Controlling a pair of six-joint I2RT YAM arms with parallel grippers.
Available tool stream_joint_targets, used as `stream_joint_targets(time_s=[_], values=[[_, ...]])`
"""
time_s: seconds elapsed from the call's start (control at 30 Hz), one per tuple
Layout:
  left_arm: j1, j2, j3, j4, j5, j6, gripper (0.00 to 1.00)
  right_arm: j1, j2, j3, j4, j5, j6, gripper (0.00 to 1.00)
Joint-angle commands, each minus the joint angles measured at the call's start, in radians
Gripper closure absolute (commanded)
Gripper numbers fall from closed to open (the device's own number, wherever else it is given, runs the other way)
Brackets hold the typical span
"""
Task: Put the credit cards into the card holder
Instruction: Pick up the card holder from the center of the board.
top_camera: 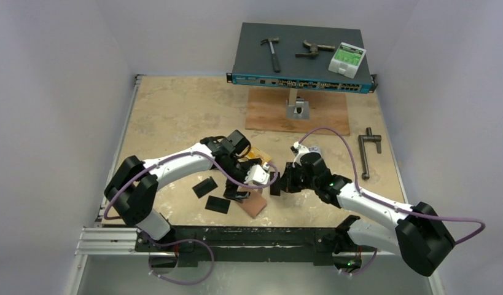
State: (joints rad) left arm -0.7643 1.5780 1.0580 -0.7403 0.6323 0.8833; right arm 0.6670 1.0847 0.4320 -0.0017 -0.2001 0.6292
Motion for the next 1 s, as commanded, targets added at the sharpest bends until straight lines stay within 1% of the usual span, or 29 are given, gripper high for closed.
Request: stream_joint_targets(time_s=[0.0,0.17,0.37,0.4,0.47,0.53,0.6,0.67,0.77,0.83,0.93,0.97], values=[[-0.055,0.031,0.016,-0.003,-0.028,0.216,0.0,-0.001,-0.042,-0.016,0.011,-0.001,0.013,1.0],[-0.062,0.112,0.091,-0.112,-0.045,0.313,0.0,-0.001,-0.051,-0.008,0.003,-0.019,0.001,1.0],[-0.067,0.166,0.138,-0.166,-0.078,0.381,0.0,0.0,-0.096,-0.016,-0.007,-0.015,0.008,1.0],[-0.071,0.165,0.14,-0.171,-0.082,0.395,0.03,-0.001,-0.1,-0.016,-0.021,-0.012,0.009,1.0],[-0.083,0.151,0.13,-0.169,-0.09,0.418,0.12,-0.001,-0.108,-0.016,-0.029,-0.007,0.01,1.0],[-0.098,0.117,0.097,-0.142,-0.101,0.429,0.24,-0.001,-0.113,-0.015,-0.034,-0.006,0.01,1.0],[-0.113,0.076,0.057,-0.106,-0.109,0.434,0.32,-0.001,-0.119,-0.013,-0.041,-0.002,0.011,1.0],[-0.126,0.056,0.041,-0.105,-0.111,0.435,0.37,0.0,-0.126,-0.013,-0.045,0.001,0.011,1.0],[-0.139,0.056,0.049,-0.123,-0.12,0.416,0.4,-0.001,-0.14,-0.017,-0.051,0.007,0.013,1.0],[-0.144,0.046,0.043,-0.115,-0.126,0.412,0.46,-0.001,-0.152,-0.019,-0.053,0.008,0.018,1.0],[-0.15,0.037,0.037,-0.113,-0.134,0.393,0.61,-0.001,-0.17,-0.018,-0.066,0.014,0.018,1.0],[-0.151,0.035,0.037,-0.112,-0.136,0.388,0.68,-0.002,-0.175,-0.017,-0.069,0.016,0.018,1.0]])
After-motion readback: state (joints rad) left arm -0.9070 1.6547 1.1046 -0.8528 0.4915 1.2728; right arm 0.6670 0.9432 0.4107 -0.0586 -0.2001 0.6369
